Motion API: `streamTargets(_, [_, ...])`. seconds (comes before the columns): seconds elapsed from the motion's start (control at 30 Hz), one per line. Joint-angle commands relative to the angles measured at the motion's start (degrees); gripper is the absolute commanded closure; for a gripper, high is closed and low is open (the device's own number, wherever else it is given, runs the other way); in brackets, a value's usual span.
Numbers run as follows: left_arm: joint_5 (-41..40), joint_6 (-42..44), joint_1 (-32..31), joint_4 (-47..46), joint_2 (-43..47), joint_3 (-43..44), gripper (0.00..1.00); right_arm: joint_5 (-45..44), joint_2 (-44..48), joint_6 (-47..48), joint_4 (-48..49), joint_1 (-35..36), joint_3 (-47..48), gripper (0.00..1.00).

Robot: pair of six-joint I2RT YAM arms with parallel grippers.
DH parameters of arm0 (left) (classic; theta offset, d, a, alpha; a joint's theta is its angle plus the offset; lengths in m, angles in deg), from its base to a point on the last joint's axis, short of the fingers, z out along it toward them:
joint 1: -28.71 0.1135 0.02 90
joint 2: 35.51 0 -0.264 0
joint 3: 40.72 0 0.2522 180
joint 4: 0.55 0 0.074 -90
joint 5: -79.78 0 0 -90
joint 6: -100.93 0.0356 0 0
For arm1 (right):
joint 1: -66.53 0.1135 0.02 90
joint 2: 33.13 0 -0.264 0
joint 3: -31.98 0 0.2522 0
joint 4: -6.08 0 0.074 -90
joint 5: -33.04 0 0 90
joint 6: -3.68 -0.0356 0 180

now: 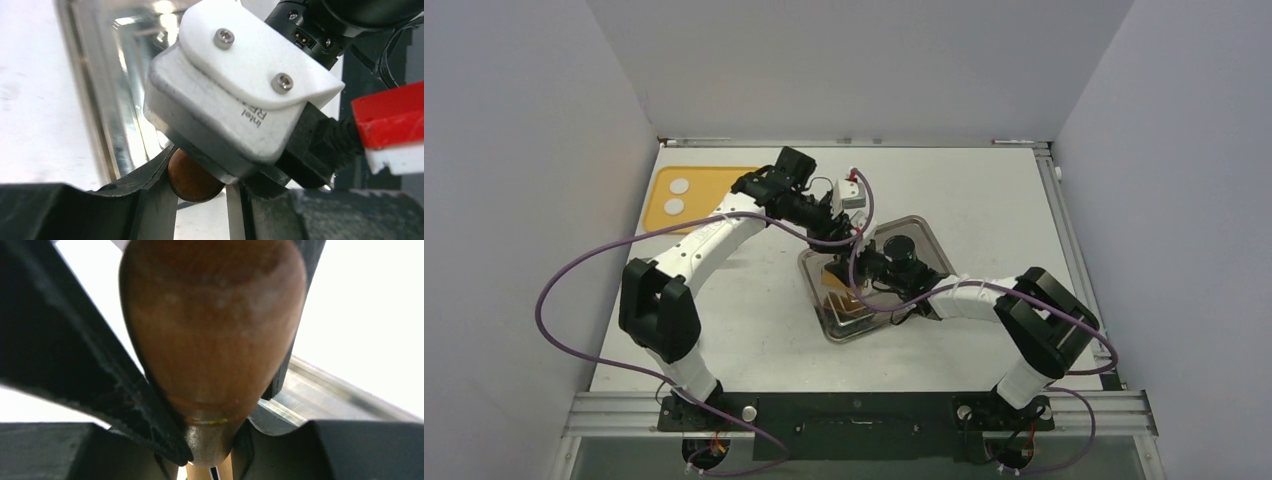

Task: Roll out the dumpling wrappers from the dough
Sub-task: Flatten out the dough on the work surface.

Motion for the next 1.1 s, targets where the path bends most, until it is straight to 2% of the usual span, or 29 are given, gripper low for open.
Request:
streamTargets(0.0, [0.14,1.62,-1.23,3.70,-0.92,7.30,1.00,-2.63,3.04,3.10,-5.02,-5.43,5.30,0.92])
streamTargets(0.17, [0.77,0.87,-1.70,1.23,-5.49,7.96,1.00,-6.01,0.90,5.60,-4.06,-7.39,2.64,0.92])
streamTargets(0.3, [0.36,1.45,-1.84,-1.65,-7.20,3.52,1.00,-9.14,-2.16,6.45,-4.48,-6.57,-0.91,0.92])
streamTargets(0.47, [-0.54,3.29,-1.78,-1.96,-7.73,-2.29,1.00,-8.64,-7.66,1.17,4.08,-5.41,-9.30,0.92])
streamTargets(0.73, [-1.06,5.27,-1.76,-0.54,-7.06,-10.63,1.00,-9.69,-16.08,-8.31,15.83,-1.21,-17.16,0.92])
streamTargets(1.07, [-0.55,5.24,-0.44,-1.05,-8.17,-12.85,1.00,-10.40,-19.22,-11.52,20.06,-1.07,-20.56,0.92])
